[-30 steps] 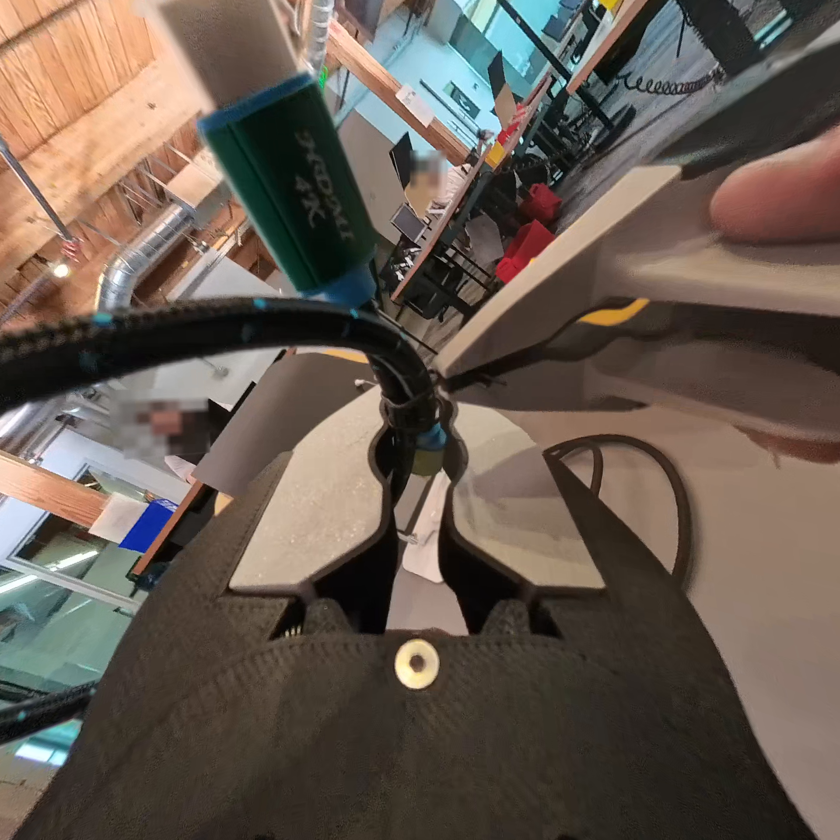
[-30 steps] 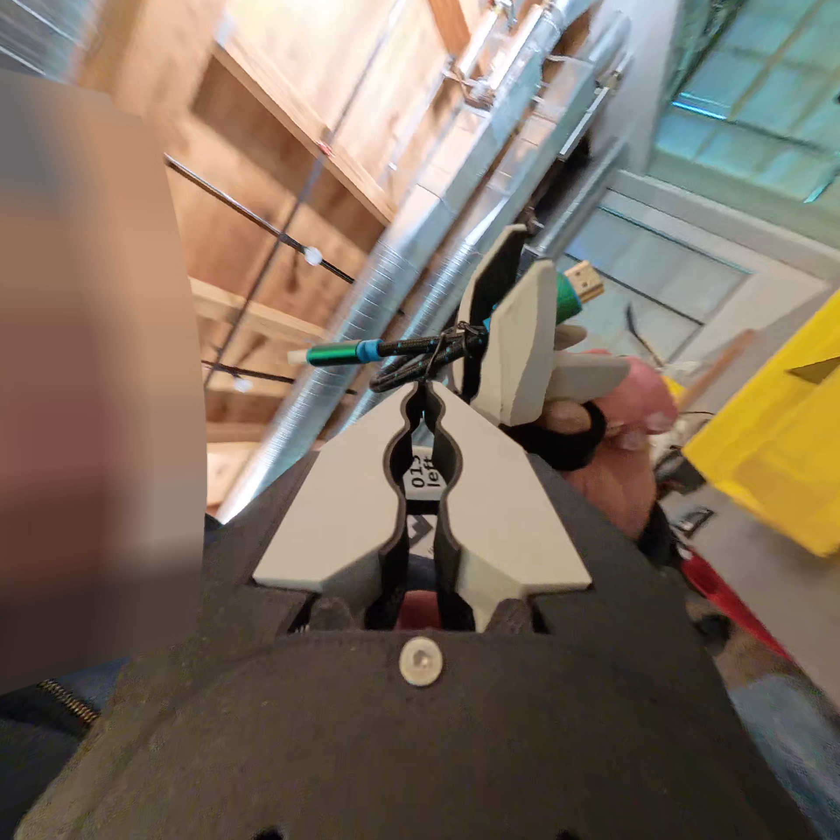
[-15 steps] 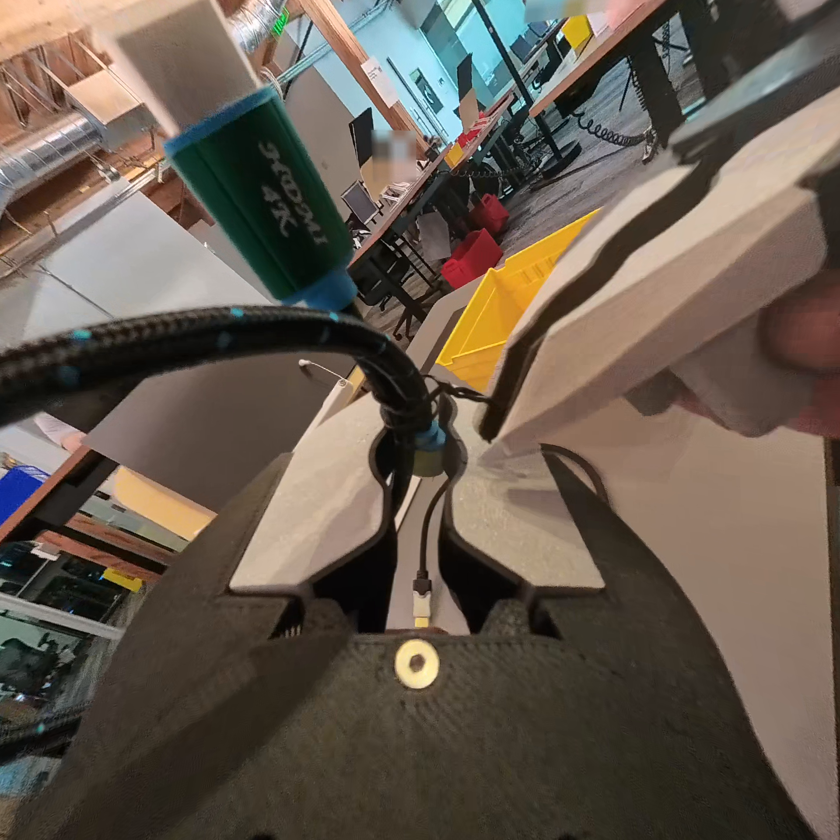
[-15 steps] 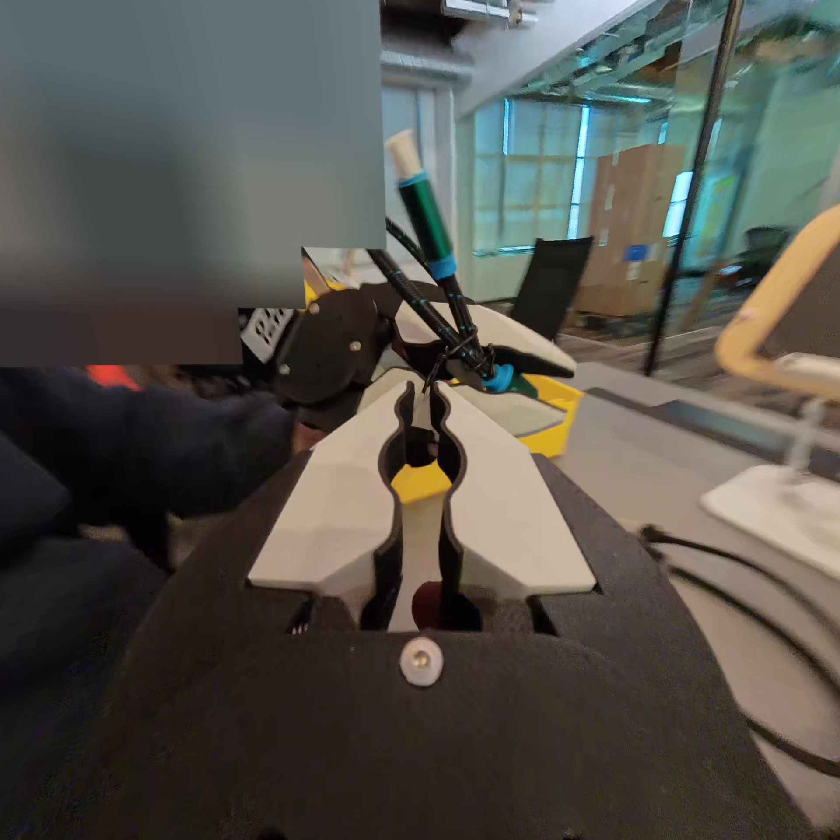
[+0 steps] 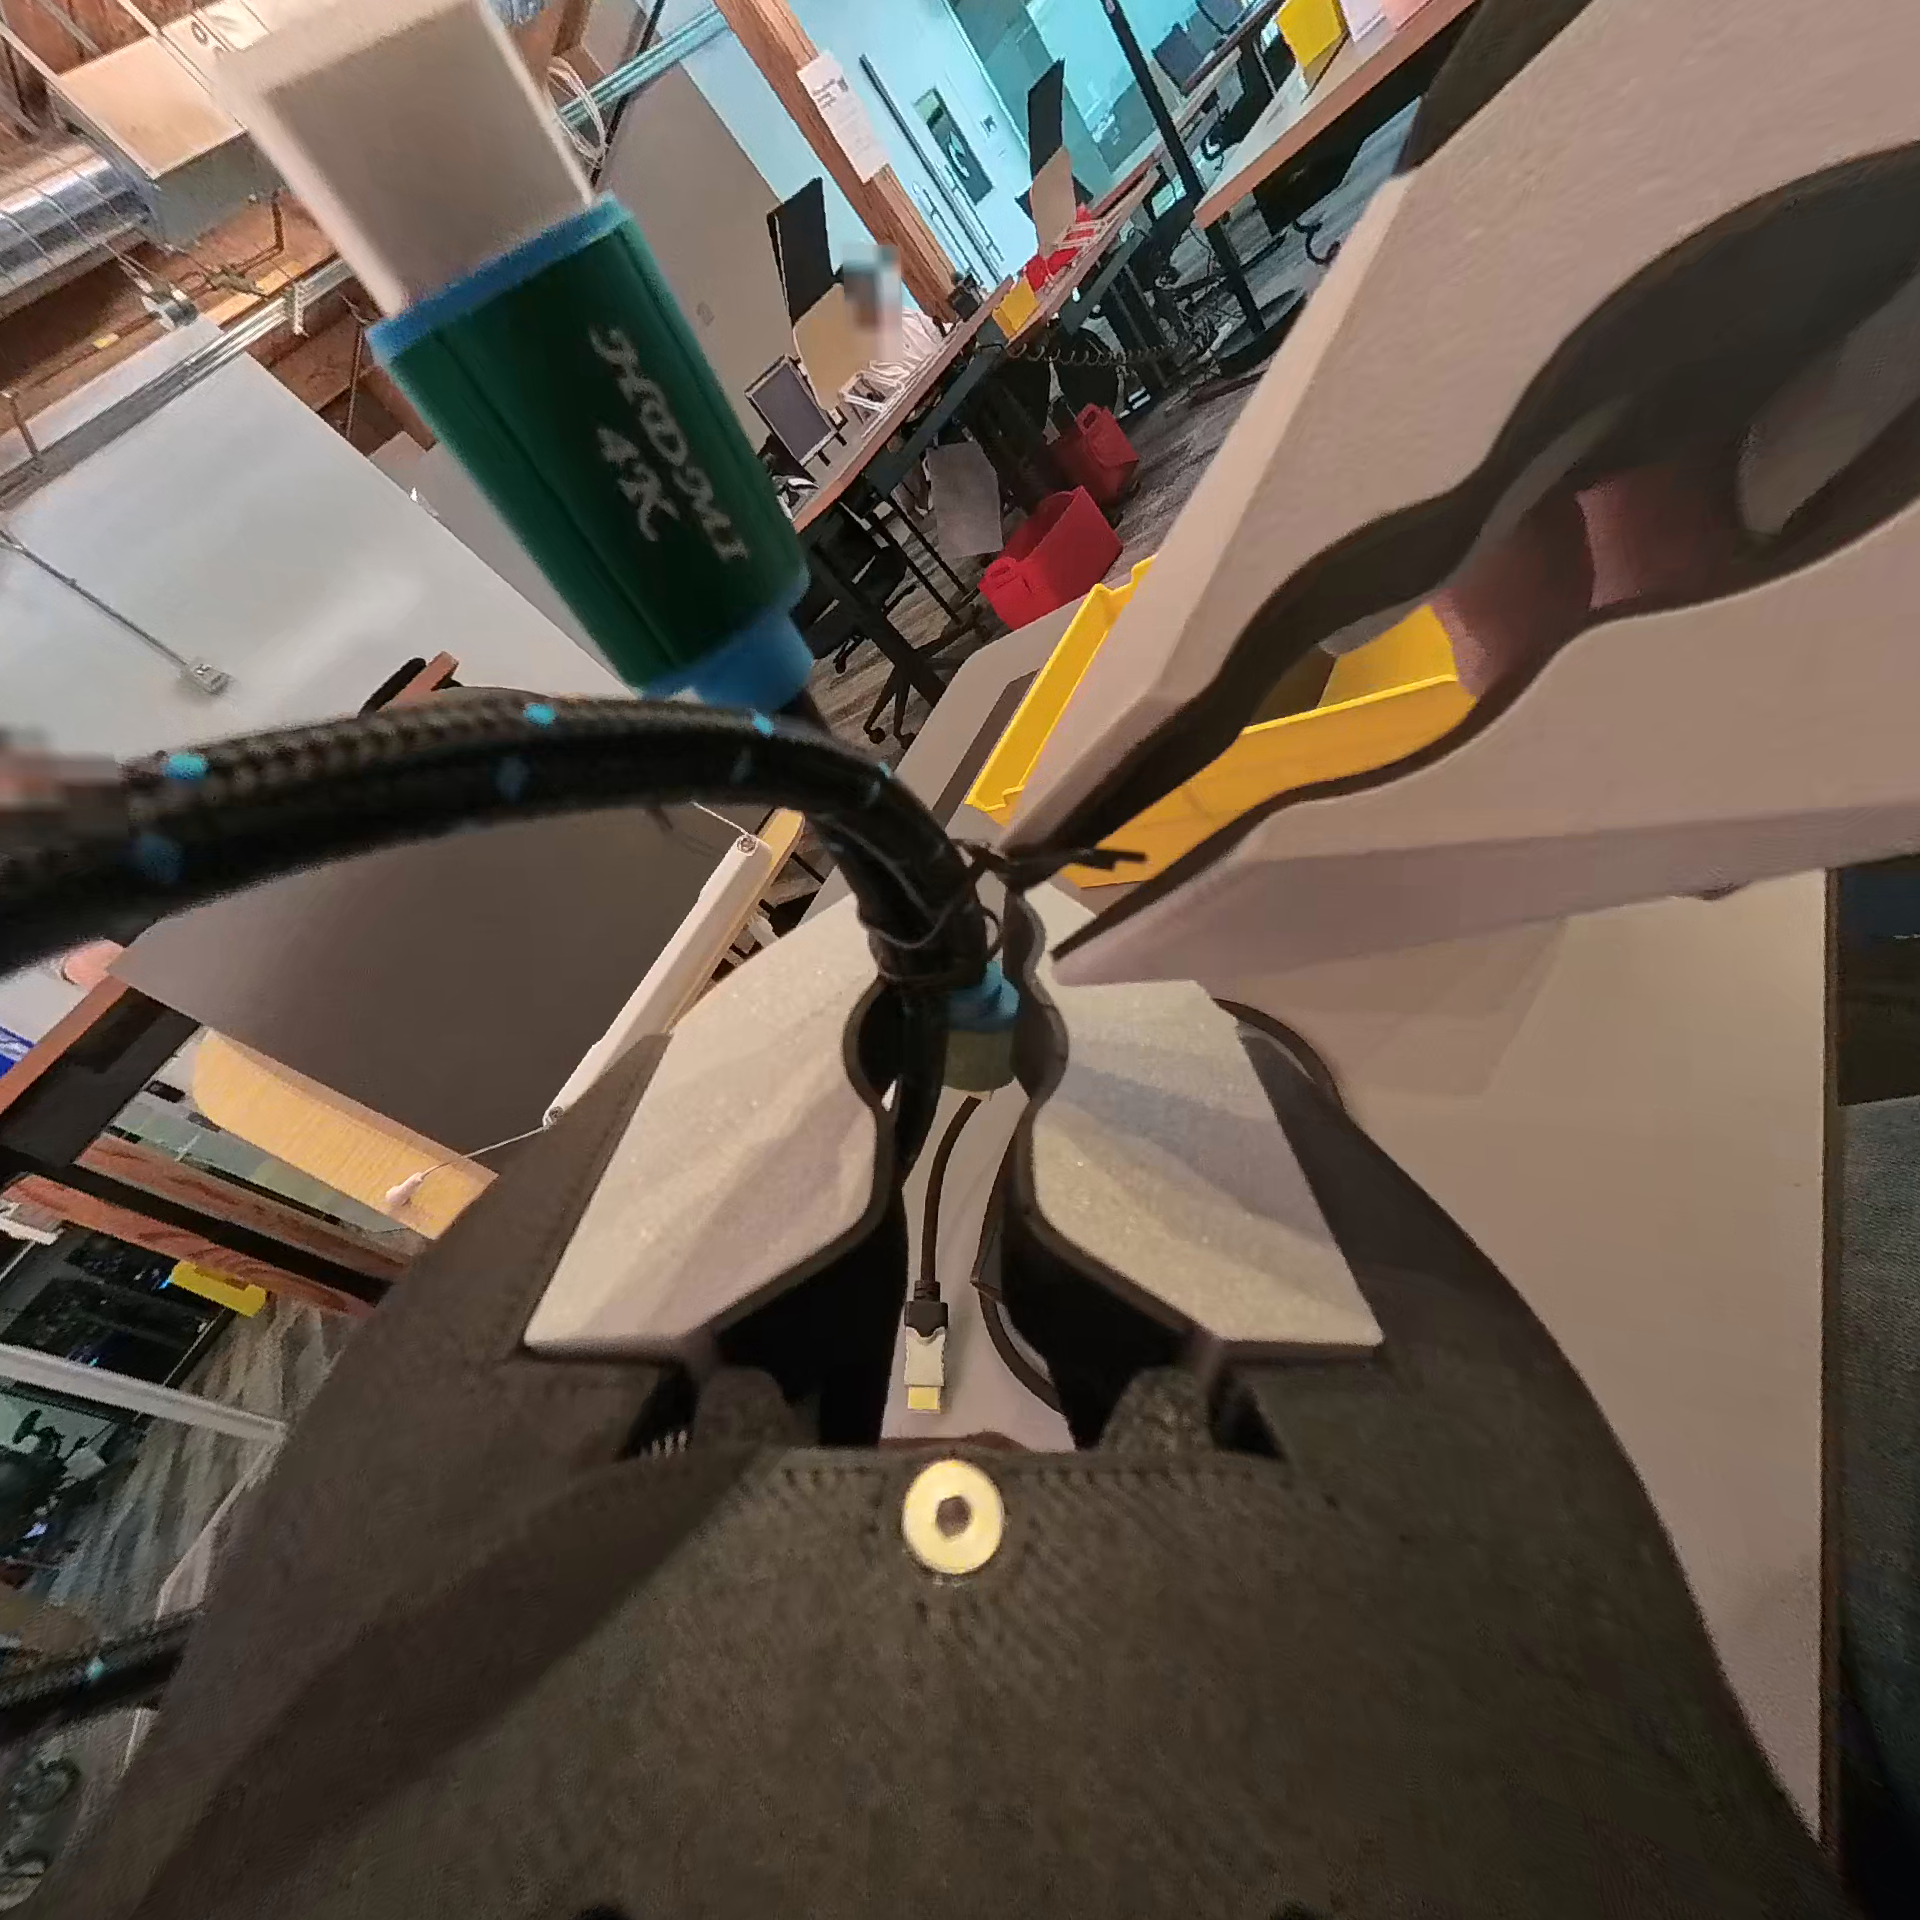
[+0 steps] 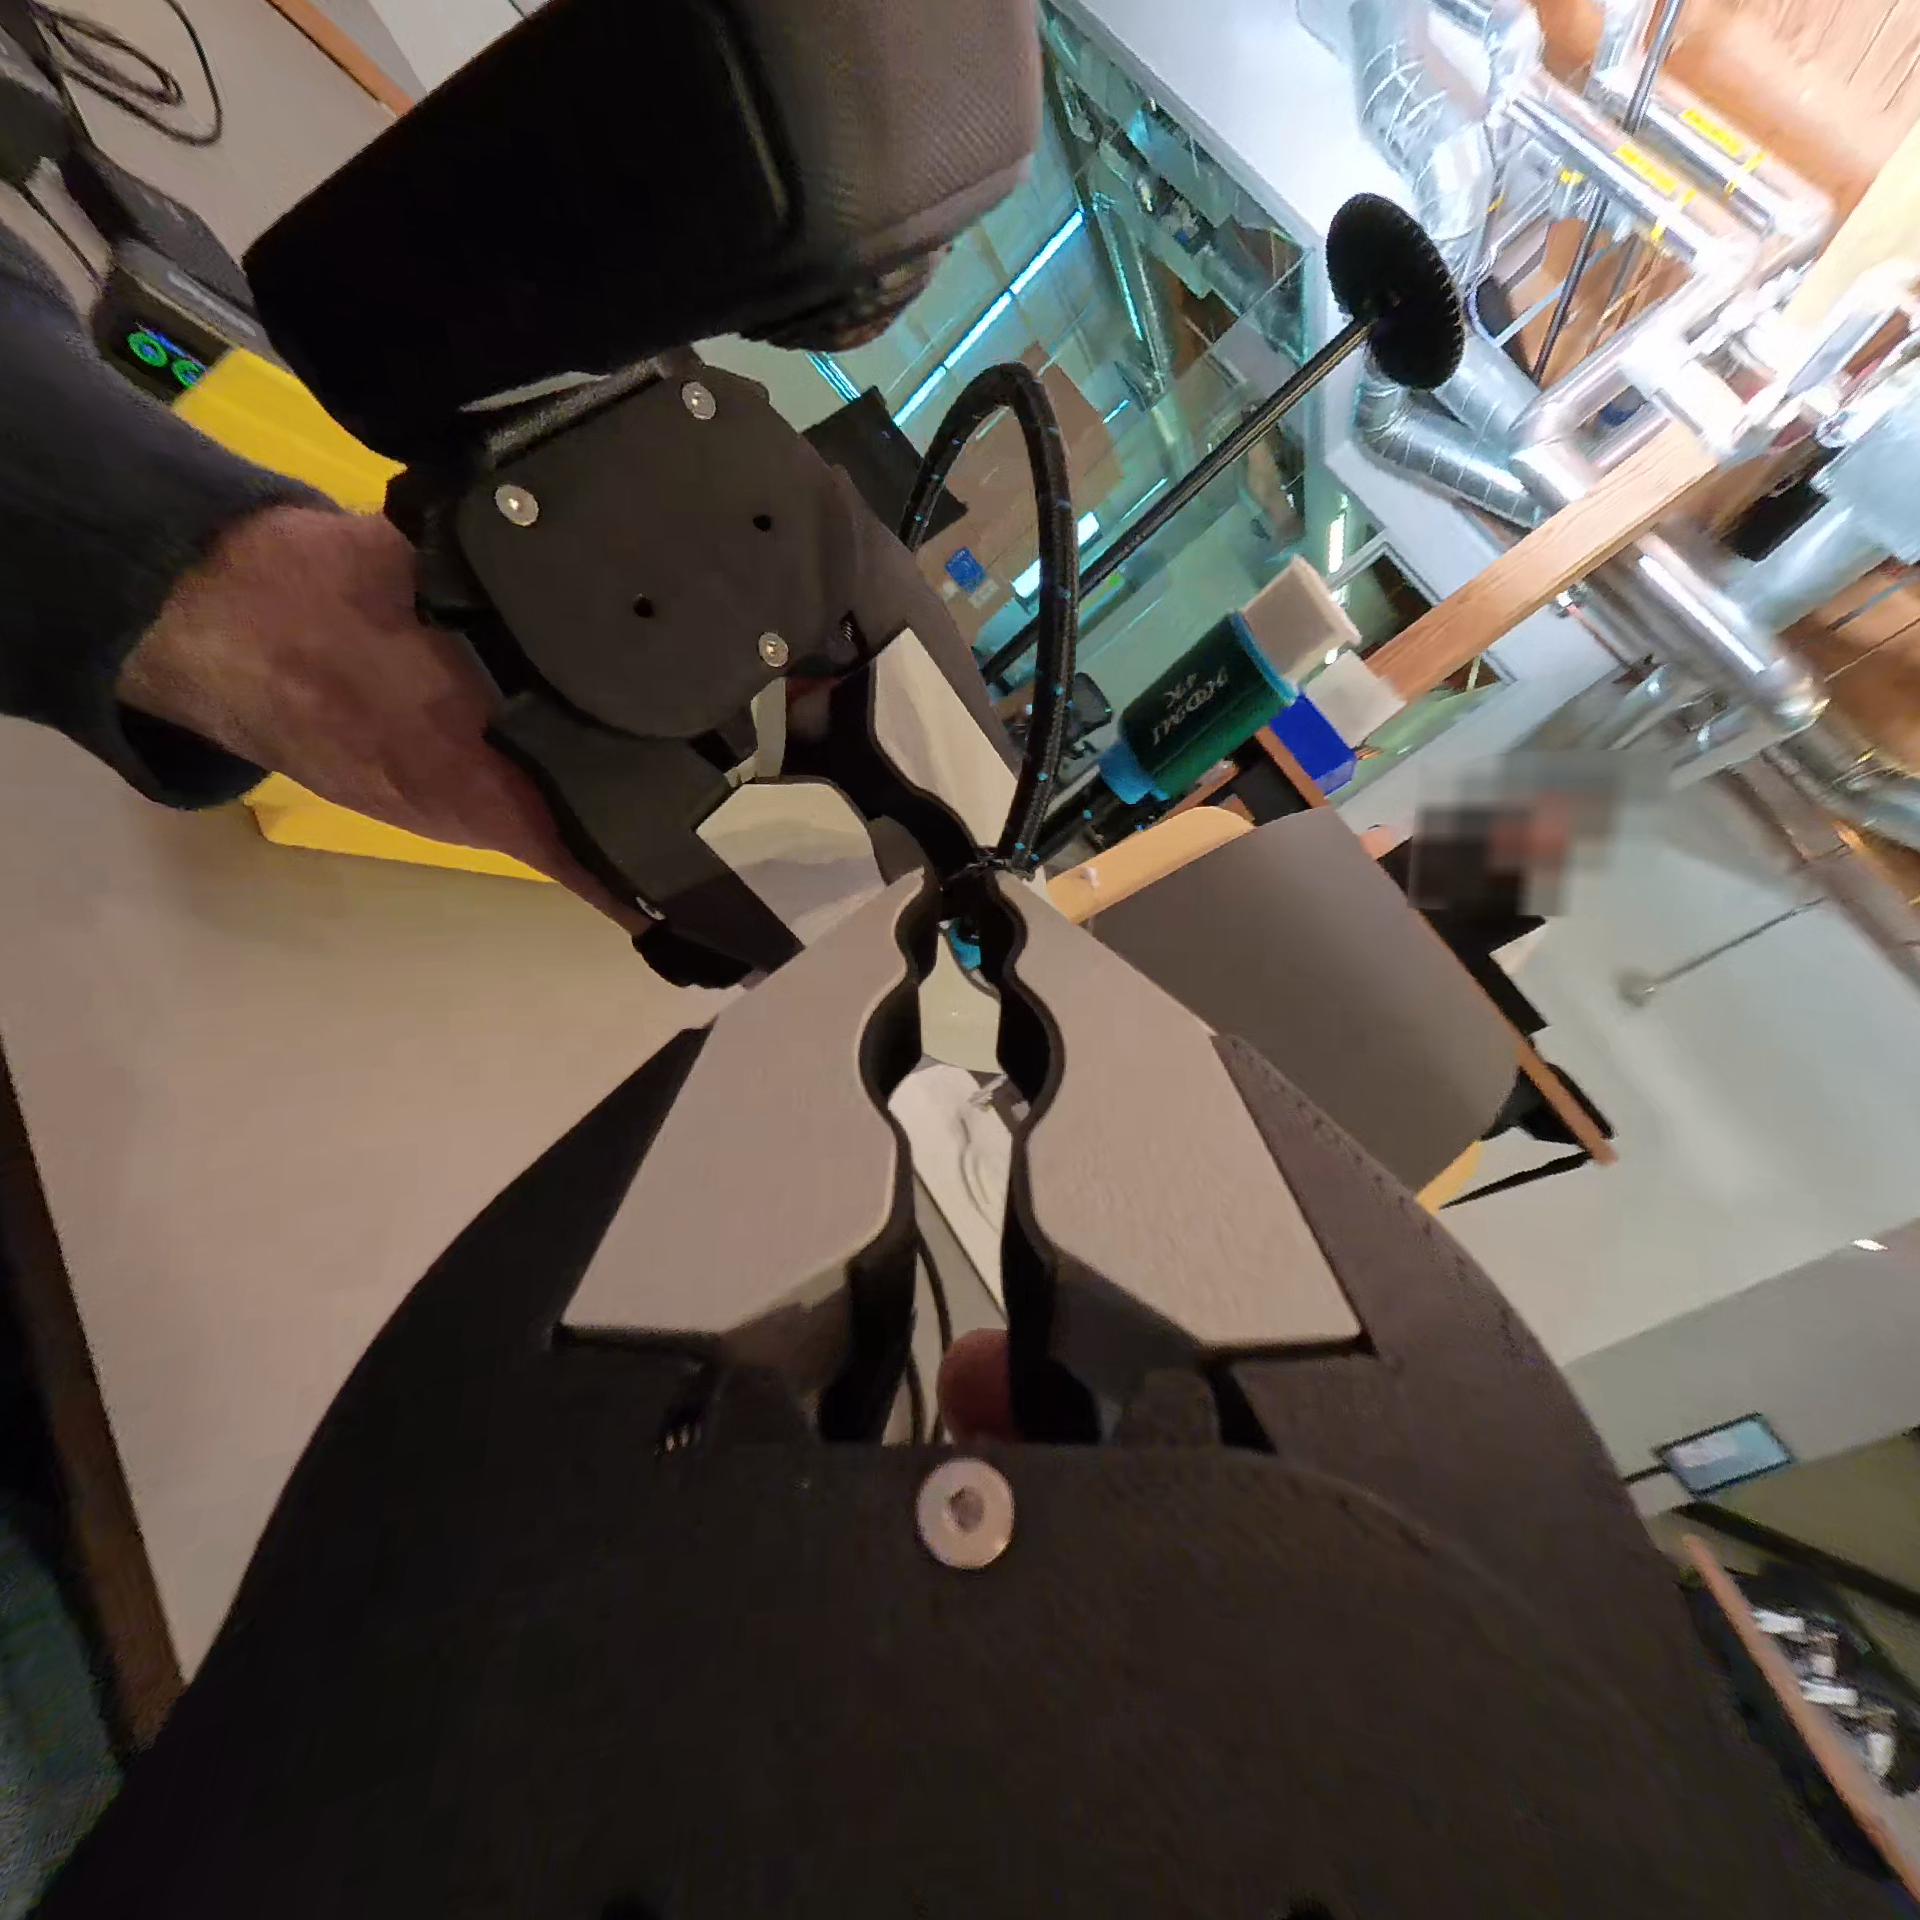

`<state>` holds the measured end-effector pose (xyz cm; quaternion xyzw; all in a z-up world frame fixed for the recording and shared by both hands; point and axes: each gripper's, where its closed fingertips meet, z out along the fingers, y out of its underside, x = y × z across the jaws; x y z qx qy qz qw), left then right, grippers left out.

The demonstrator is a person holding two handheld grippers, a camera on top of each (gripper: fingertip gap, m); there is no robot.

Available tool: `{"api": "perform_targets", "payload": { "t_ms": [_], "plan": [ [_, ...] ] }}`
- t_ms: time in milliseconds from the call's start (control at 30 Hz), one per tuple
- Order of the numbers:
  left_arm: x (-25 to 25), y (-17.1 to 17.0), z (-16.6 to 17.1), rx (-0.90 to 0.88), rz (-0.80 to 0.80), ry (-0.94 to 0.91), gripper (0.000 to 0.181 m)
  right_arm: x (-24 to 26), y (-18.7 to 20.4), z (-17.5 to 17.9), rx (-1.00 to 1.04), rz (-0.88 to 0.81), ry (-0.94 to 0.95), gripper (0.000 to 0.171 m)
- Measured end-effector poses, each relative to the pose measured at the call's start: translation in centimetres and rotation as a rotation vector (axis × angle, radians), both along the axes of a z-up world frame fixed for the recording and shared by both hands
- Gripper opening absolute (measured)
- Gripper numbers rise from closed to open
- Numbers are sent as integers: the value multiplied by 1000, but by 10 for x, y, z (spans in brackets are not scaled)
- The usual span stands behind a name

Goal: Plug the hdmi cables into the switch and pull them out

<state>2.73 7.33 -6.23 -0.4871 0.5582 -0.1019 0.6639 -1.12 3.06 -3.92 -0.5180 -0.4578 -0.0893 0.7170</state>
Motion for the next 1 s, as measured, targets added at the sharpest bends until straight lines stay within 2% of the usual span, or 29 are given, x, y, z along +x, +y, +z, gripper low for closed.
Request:
{"api": "perform_targets", "payload": {
  "t_ms": [100,433,700,767,867,1000],
  "plan": [
    [0,0,-1,-5,2,2,17,3,0,5,52,-26,-18,10],
    [3,-1,-4,-31,-3,13,17,0,-2,7,199,-62,-173,6],
    [4,-1,-7,-52,-2,19,17,5,0,7,176,-61,-179,0],
    [3,0,-7,-47,1,21,17,6,0,6,106,-29,-116,0],
    [3,0,-4,-31,6,12,17,9,-1,9,-54,62,85,0],
    [0,-1,4,31,19,-2,17,15,-1,13,-414,270,578,0]
  ]
}}
